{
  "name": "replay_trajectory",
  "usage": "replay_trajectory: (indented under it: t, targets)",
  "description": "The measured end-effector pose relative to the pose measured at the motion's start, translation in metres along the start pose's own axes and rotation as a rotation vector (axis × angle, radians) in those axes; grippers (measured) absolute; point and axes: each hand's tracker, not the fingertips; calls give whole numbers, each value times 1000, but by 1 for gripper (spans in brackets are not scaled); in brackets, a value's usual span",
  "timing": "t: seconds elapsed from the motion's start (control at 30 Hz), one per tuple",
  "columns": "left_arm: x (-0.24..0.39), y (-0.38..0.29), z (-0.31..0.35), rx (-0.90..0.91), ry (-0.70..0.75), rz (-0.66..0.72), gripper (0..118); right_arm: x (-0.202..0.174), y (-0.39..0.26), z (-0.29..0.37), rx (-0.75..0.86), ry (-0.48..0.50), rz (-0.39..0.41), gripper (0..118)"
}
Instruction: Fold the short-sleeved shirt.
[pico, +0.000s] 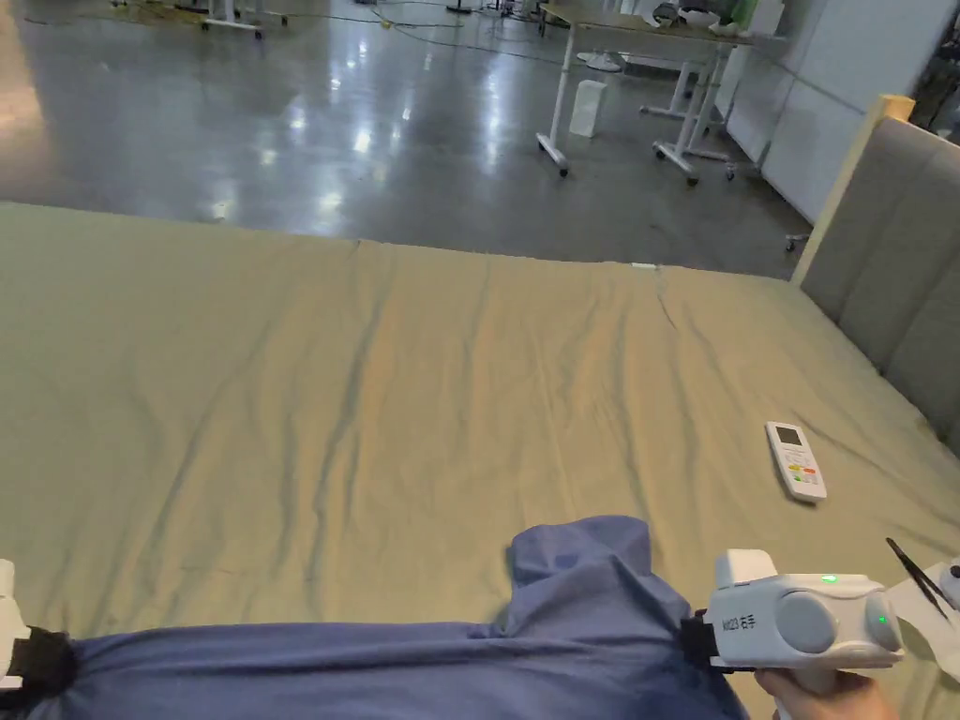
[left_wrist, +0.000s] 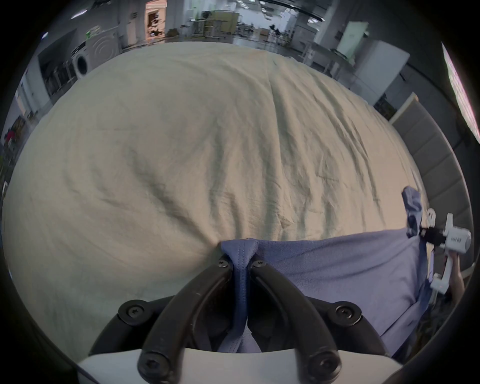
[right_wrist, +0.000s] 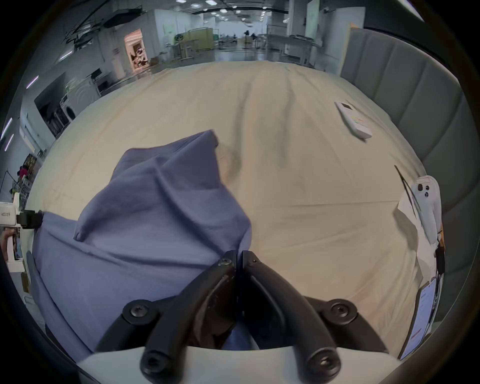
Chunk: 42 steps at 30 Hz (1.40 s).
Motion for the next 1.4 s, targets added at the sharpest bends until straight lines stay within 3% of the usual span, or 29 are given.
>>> replay_trajectory:
  t: [0.13, 0.23, 0.33, 0.47, 0.67, 0.8, 0.83, 0.87, 0.9, 0.93, 0.97, 1.13, 1.17, 1.3, 1.4]
  targets:
    - [-5, -13, 45, 146, -93, 88, 7, 13, -5, 38, 137, 41, -64, 3]
    - [-3, -41, 106, 217, -199, 37, 7, 27, -28, 93, 233, 116, -109, 3]
    - [-15, -80, 153, 246, -197, -86, 7, 34, -75, 148, 278, 115, -93, 3]
    - [-35, -150, 201, 259, -184, -102, 7, 52, -156, 189, 307, 134, -168, 3]
    - [-41, -226, 197, 209, -134, -104, 7, 48, -241, 173, 235, 120, -164, 3]
    - [-42, -248, 171, 190, -123, -97, 7, 41, -250, 160, 242, 125, -212, 3]
    - [-42, -252, 166, 175, -116, -82, 10, 40, -251, 158, 248, 117, -216, 5]
    - [-46, -256, 162, 179, -111, -71, 24, 40, -252, 158, 257, 112, -212, 14]
    - [-47, -259, 162, 189, -102, -65, 49, 43, -254, 153, 267, 110, -199, 30]
    - [-47, -262, 165, 219, -55, -56, 80, 43, -255, 155, 281, 97, -181, 51]
    - [-47, -264, 170, 239, -22, -54, 89, 43, -255, 160, 292, 84, -159, 57]
    - [-39, -261, 243, 417, -17, -74, 88, 42, -256, 209, 448, 4, -115, 56]
    - [-31, -259, 263, 476, 2, -100, 88, 22, -249, 244, 493, 3, -101, 56]
    - [19, -260, 338, 724, -1, -146, 88, 3, -250, 277, 616, 16, -31, 56]
    - [56, -274, 368, 877, 2, -245, 88, -33, -251, 306, 750, 1, 52, 56]
